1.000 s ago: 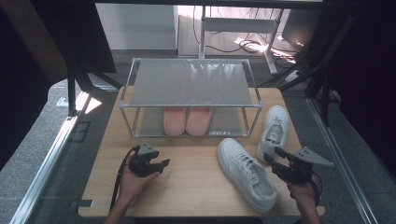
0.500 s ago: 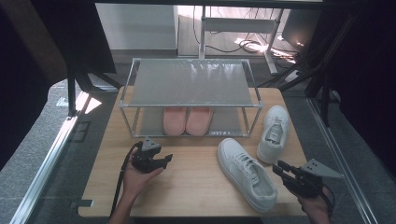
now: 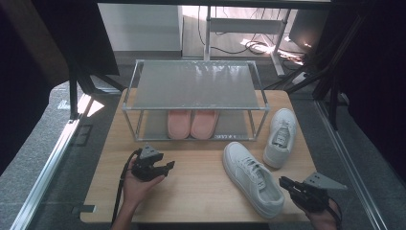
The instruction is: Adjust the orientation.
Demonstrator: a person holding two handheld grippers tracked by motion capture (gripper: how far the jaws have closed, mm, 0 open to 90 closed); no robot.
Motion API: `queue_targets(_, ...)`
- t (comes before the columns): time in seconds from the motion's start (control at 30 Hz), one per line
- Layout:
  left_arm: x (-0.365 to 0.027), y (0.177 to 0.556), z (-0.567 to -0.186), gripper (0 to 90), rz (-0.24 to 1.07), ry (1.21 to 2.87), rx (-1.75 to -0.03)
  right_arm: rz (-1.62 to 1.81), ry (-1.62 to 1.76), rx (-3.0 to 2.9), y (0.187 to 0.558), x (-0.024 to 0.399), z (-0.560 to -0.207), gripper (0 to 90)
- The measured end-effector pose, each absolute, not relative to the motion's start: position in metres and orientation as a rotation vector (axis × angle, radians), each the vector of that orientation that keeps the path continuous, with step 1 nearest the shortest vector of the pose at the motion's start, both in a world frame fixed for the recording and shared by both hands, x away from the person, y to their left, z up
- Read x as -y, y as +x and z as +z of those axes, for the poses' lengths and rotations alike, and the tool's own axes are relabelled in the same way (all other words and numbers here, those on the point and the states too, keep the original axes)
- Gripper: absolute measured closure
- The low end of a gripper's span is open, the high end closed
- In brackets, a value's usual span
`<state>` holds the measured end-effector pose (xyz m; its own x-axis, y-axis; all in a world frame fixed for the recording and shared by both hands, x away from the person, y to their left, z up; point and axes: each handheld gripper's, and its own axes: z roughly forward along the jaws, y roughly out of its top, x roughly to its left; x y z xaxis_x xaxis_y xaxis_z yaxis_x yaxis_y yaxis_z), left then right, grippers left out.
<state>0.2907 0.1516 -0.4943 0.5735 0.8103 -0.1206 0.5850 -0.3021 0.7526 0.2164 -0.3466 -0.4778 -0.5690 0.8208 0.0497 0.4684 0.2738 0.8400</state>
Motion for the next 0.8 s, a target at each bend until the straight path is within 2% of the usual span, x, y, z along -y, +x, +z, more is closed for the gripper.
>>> queue_targets(0.33, -0.149, 0.29, -0.498, 43.4, 0.356, 2.037, -1.115, 1.245, 1.142, -2.137, 0.22, 0.345, -0.47, 76.6)
queue_targets(0.7, -0.152, 0.284, -0.495, 43.4, 0.358, 2.039, -1.113, 1.242, 1.075, -2.203, 0.238, 0.321, -0.459, 62.0)
queue_targets(0.8, -0.154, 0.283, -0.496, 43.4, 0.356, 2.035, -1.116, 1.222, 1.085, -2.225, 0.239, 0.319, -0.461, 61.0)
